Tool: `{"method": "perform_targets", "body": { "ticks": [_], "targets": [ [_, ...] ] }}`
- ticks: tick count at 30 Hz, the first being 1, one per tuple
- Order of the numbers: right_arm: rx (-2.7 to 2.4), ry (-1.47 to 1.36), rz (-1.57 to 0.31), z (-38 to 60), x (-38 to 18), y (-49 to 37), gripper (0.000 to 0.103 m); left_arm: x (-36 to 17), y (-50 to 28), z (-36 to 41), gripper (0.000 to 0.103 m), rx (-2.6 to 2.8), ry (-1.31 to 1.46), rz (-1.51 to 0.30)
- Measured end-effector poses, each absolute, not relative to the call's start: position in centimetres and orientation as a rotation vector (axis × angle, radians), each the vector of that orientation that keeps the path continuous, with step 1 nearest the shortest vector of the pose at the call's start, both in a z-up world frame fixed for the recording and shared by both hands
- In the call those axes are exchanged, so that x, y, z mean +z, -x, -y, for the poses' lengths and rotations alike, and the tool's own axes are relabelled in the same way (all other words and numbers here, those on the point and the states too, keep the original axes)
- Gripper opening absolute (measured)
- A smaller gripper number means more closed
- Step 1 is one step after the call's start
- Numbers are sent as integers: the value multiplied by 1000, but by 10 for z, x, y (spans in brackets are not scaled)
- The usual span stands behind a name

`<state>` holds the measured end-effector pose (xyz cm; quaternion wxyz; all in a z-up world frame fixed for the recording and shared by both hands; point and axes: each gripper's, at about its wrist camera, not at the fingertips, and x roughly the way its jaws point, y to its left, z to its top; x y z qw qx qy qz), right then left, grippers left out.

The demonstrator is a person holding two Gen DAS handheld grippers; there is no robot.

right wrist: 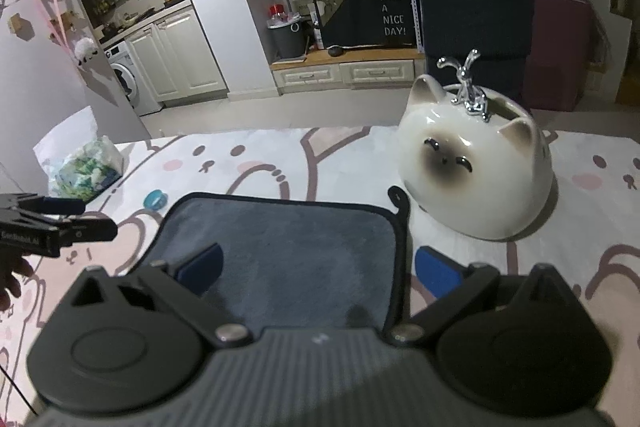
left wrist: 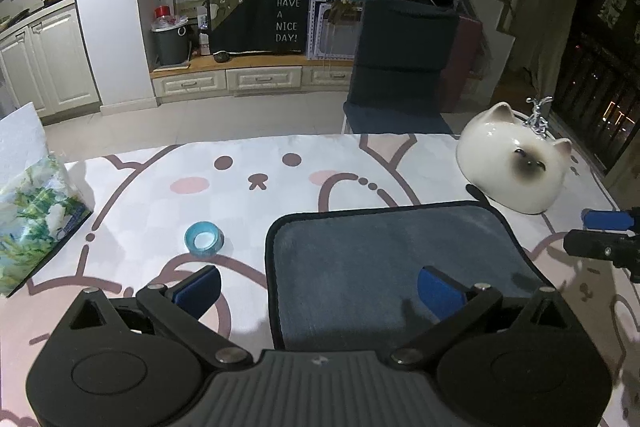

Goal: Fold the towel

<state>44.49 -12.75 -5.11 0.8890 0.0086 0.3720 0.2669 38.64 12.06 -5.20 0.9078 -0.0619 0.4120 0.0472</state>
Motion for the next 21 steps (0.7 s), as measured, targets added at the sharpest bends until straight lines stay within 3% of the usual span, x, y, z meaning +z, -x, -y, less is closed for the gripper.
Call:
{"method": "perform_targets", "body": {
  "ticks": [21],
  "targets": [
    [575,-24,-720,141,-2,-356,103,-4,-316,-100,103,127,132,-800]
  ]
}}
